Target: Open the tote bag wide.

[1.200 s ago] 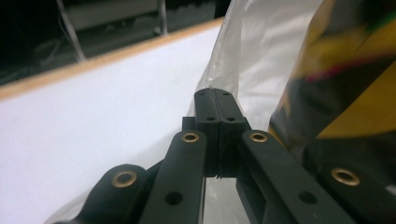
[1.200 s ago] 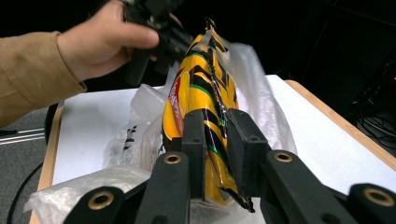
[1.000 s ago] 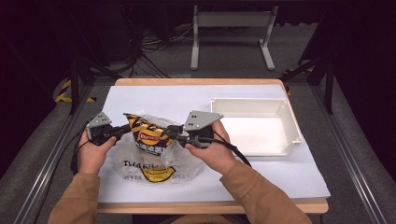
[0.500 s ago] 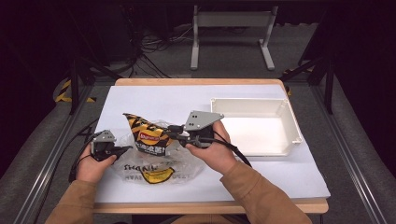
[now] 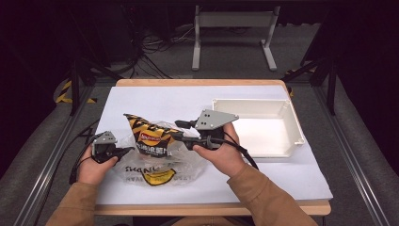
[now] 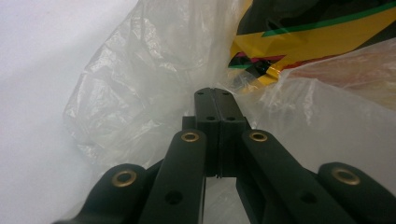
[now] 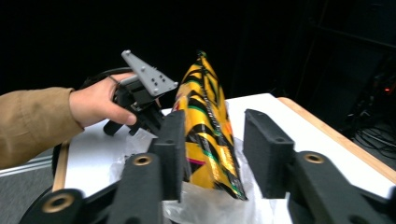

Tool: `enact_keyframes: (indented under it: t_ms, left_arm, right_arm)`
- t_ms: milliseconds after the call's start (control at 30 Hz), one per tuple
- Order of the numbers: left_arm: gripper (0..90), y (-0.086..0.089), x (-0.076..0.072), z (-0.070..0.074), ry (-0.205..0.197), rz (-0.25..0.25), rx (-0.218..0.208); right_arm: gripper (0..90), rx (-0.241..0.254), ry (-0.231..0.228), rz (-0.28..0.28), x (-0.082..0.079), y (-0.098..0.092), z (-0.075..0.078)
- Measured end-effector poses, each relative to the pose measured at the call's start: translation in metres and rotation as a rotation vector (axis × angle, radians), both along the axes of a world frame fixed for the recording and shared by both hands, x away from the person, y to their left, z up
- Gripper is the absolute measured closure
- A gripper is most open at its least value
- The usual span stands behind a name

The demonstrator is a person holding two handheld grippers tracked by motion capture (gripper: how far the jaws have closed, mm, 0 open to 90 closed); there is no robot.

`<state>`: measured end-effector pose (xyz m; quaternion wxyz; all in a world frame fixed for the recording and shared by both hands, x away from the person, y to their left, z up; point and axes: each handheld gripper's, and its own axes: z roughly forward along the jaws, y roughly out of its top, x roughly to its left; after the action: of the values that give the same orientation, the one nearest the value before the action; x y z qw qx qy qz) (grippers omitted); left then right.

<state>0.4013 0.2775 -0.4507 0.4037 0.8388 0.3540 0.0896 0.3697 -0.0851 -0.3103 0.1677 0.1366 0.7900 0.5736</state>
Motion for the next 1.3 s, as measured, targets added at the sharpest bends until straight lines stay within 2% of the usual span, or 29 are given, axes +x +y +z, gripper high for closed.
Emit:
enact_keyframes:
  t_ms: [100,233,333,433,533,667,733,800,900,1033,1067,1133,1200,1300]
  left_arm:
    - [90.0,0.0,0.0,0.0,-0.001,0.001,0.0]
    - [90.0,0.0,0.0,0.0,-0.001,0.002,0.001]
    - [90.0,0.0,0.0,0.0,0.0,0.004,-0.001]
    - [90.0,0.0,0.0,0.0,0.0,0.002,-0.005]
    - [90.0,0.0,0.001,0.0,0.001,0.002,-0.004]
    - [90.0,0.001,0.0,0.0,0.009,0.007,-0.005]
    - [90.0,0.002,0.0,0.0,0.008,0.011,-0.009]
    - [90.0,0.003,0.0,0.0,0.006,0.008,-0.008]
    - [90.0,0.003,0.0,0.0,0.005,0.012,-0.006]
    - [90.0,0.002,0.0,0.0,0.001,0.012,-0.006]
    - [90.0,0.001,0.0,-0.001,0.002,0.013,-0.005]
    - [90.0,0.001,0.001,-0.001,0.003,0.011,-0.004]
    - [90.0,0.002,0.002,-0.002,0.004,0.014,-0.004]
    - [90.0,0.003,0.002,-0.003,0.011,0.023,-0.009]
  right_arm:
    - [50.2,0.013,0.012,-0.012,-0.001,-0.003,-0.003]
    - [42.9,0.006,0.052,-0.021,-0.004,-0.003,-0.009]
    - [39.4,-0.008,0.048,-0.048,-0.006,-0.004,-0.013]
    - [33.2,-0.011,0.067,-0.077,-0.006,-0.006,-0.023]
    - [33.0,-0.036,0.099,-0.079,-0.003,-0.005,-0.036]
    - [42.4,-0.077,0.112,-0.08,-0.002,-0.004,-0.046]
    - [53.3,-0.101,0.11,-0.086,-0.002,-0.005,-0.049]
    - [74.2,-0.138,0.101,-0.109,-0.003,-0.008,-0.052]
    - [87.8,-0.19,0.074,-0.163,-0.003,-0.013,-0.055]
    - [89.3,-0.212,0.092,-0.187,-0.002,-0.015,-0.06]
    - [89.4,-0.241,0.11,-0.197,-0.002,-0.014,-0.069]
    - [89.3,-0.255,0.109,-0.199,-0.002,-0.014,-0.073]
    - [88.9,-0.312,0.119,-0.207,-0.003,-0.011,-0.087]
    - [88.4,-0.32,0.141,-0.197,-0.005,-0.01,-0.098]
